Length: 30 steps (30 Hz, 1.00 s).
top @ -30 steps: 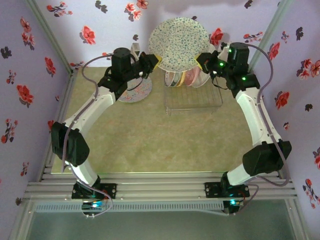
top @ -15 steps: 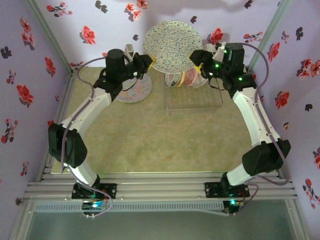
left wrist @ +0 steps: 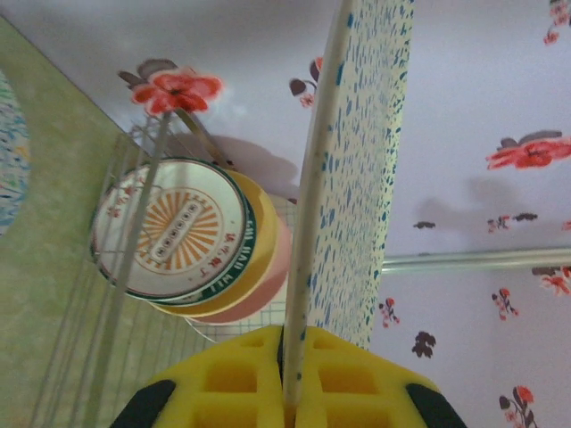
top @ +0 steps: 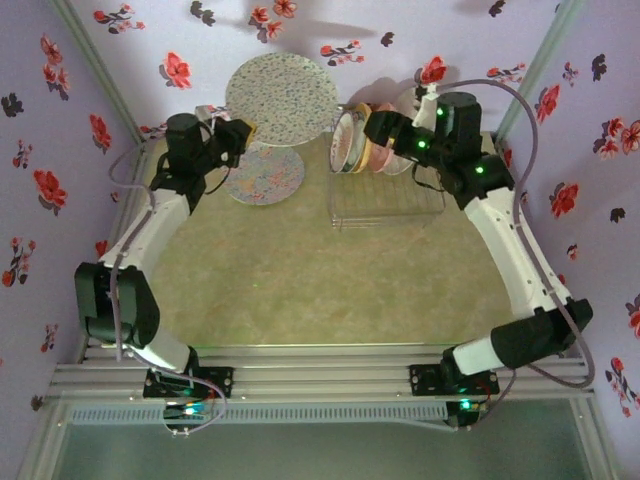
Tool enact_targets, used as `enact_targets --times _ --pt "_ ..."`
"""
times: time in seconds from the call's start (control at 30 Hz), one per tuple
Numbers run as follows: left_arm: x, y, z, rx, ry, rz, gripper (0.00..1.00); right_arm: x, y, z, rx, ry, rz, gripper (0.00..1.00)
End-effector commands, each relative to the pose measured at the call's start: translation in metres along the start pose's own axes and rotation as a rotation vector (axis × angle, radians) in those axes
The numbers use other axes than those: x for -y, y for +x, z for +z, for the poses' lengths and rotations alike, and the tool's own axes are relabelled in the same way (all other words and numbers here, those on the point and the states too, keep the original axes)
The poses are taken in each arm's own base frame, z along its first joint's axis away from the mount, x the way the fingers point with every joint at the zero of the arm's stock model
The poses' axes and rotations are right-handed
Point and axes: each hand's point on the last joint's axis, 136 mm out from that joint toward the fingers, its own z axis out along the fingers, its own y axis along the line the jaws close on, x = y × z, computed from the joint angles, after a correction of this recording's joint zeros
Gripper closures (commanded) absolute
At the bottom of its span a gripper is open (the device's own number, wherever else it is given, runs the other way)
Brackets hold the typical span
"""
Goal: Unload the plates from the dish rack
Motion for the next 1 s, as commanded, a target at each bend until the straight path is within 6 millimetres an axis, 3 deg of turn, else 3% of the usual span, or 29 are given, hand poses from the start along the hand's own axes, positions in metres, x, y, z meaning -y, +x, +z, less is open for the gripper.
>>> enact_targets --times 0.0,0.17,0.3,0.5,0.7,0.97 --pt "0.014 -0.019 -0.022 0.085 0.067 0.049 1.00 -0.024 -0.006 -0.017 0.105 0.013 -0.254 0.23" --pt "-0.045 -0.033 -0.033 0.166 -0.062 0.011 1.00 -0.049 0.019 -0.013 0.134 0.017 -0.467 0.14" --pt "-0.092 -0.033 -0.034 0.189 -0.150 -0.019 1.00 -0.055 0.036 -0.003 0.091 0.011 -0.510 0.11" --pt "-0.146 -0.030 -0.026 0.200 -0.224 -0.061 1.00 -0.063 0.051 0.005 0.077 -0.017 -0.533 0.10" --pt "-0.184 -0.031 -0.011 0.200 -0.262 -0.101 1.00 -0.066 0.057 0.010 0.066 -0.026 -0.533 0.10" --pt "-0.214 -0.034 0.012 0.170 -0.278 -0.135 1.00 -0.065 0.057 0.009 0.062 -0.013 -0.532 0.10"
